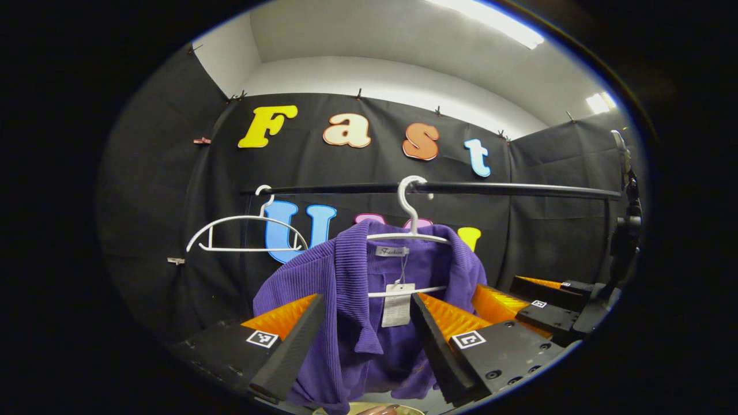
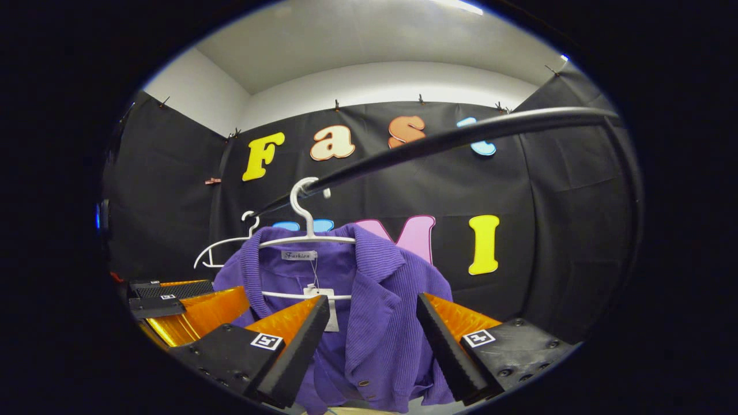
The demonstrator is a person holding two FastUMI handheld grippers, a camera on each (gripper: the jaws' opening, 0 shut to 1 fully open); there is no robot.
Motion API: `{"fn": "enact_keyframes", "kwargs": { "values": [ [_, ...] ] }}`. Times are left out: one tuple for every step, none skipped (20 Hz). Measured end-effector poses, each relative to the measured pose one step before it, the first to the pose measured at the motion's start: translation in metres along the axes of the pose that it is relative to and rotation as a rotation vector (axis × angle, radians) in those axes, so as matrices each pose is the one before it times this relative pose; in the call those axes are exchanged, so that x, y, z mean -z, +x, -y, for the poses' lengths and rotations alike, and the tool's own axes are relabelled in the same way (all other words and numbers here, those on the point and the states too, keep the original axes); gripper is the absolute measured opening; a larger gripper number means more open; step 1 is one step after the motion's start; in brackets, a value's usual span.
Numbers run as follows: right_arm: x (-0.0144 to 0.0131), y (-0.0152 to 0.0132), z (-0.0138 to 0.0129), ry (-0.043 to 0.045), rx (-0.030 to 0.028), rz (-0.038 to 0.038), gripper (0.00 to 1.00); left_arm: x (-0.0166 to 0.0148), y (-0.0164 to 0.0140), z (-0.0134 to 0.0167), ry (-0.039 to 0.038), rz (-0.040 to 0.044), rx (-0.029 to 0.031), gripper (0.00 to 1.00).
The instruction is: Grasp the clothes on the hanger with both hands and then place them into the laundry hamper below.
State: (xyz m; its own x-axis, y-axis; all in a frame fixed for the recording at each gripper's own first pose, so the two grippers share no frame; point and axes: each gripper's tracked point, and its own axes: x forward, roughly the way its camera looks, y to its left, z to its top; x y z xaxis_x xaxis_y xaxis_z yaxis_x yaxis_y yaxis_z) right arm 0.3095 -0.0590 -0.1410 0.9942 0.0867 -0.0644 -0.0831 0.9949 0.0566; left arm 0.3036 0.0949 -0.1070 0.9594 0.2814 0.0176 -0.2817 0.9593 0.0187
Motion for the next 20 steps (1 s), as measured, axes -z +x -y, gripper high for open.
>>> {"fn": "enact_keyframes", "kwargs": {
  "values": [
    [0.00907, 0.01115, 0.00065, -0.00091, -0.01319, -0.01791, 0.98, 0.00664, 0.00895, -0.00048, -0.01705, -0.00555, -0.00556, 0.93],
    [0.00832, 0.00977, 0.00005, 0.00340, -0.01474, -0.01793, 0.98, 0.00688, 0.00687, 0.00189, -0.01770, -0.00940, -0.00117, 0.90],
    [0.00829, 0.00600, -0.00012, 0.00717, -0.01609, -0.01754, 0.98, 0.00692, 0.00526, 0.00342, -0.01527, -0.01508, 0.00412, 0.89],
    [0.00608, 0.00542, 0.00005, 0.00873, -0.01523, -0.01441, 0.98, 0.00934, 0.00370, 0.00395, -0.00851, -0.01650, 0.00509, 0.89],
    [0.00605, 0.00424, 0.00133, 0.00687, -0.01459, -0.01198, 0.98, 0.00929, 0.00292, 0.00196, 0.00013, -0.02415, -0.00356, 0.88],
    [0.00320, 0.00364, 0.00086, 0.00109, -0.00920, -0.00729, 0.98, 0.01118, 0.00276, -0.00114, 0.00391, -0.02646, -0.01307, 0.89],
    [0.00282, 0.00303, 0.00157, -0.00078, -0.00927, -0.00580, 0.98, 0.00831, 0.00112, -0.00033, 0.00076, -0.02343, -0.01445, 0.88],
    [0.00222, 0.00346, 0.00066, -0.00107, -0.00846, -0.00448, 0.98, 0.00760, 0.00207, 0.00028, -0.00608, -0.01584, -0.01309, 0.88],
    [0.00142, 0.00313, 0.00019, -0.00004, -0.00862, -0.00237, 0.98, 0.00343, 0.00151, 0.00109, -0.01249, -0.00458, -0.00427, 0.88],
    [0.00092, 0.00375, -0.00004, 0.00155, -0.00907, 0.00095, 0.98, 0.00182, 0.00379, -0.00072, -0.00845, 0.00387, -0.00642, 0.89],
    [0.00258, 0.00407, -0.00055, 0.00179, -0.01052, -0.00492, 0.98, -0.00102, 0.00442, -0.00222, 0.00093, 0.00754, -0.01673, 0.88],
    [0.00328, 0.00463, -0.00142, -0.00098, -0.01002, -0.00858, 0.98, -0.00110, 0.00495, -0.00359, 0.00662, 0.01350, -0.02197, 0.88],
    [0.00320, 0.00417, 0.00138, -0.00462, -0.00219, -0.00633, 0.98, -0.00324, 0.00743, -0.00569, 0.00390, 0.01573, -0.02514, 0.88],
    [0.00085, 0.00337, 0.00306, -0.00492, 0.00524, -0.00106, 0.98, 0.00015, 0.00775, -0.00596, -0.00216, 0.00692, -0.02892, 0.89],
    [-0.00010, 0.00245, 0.00285, 0.00026, 0.00476, 0.00131, 0.93, -0.00124, 0.00756, -0.00755, -0.00413, 0.00730, -0.03858, 0.89],
    [-0.00004, 0.00455, 0.00268, 0.00577, 0.00643, 0.00256, 0.98, -0.00181, 0.00743, -0.00750, -0.00495, 0.01230, -0.03325, 0.89],
    [0.00139, 0.00467, 0.00212, 0.00903, 0.00371, 0.00289, 0.97, -0.00247, 0.00773, -0.00530, -0.00251, 0.01492, -0.02829, 0.89],
    [0.00031, 0.00467, 0.00167, 0.00828, 0.00110, 0.00169, 0.96, -0.00204, 0.00842, -0.00324, 0.00037, 0.01354, -0.01900, 0.89],
    [0.00130, 0.00569, 0.00176, 0.00473, 0.00480, -0.00031, 0.96, -0.00251, 0.00720, 0.00005, 0.01101, 0.01119, -0.01162, 0.88],
    [0.00071, 0.00676, 0.00087, 0.00130, -0.00336, 0.00075, 0.96, -0.00069, 0.00683, -0.00278, 0.02003, 0.01167, -0.01812, 0.87]
  ]
}}
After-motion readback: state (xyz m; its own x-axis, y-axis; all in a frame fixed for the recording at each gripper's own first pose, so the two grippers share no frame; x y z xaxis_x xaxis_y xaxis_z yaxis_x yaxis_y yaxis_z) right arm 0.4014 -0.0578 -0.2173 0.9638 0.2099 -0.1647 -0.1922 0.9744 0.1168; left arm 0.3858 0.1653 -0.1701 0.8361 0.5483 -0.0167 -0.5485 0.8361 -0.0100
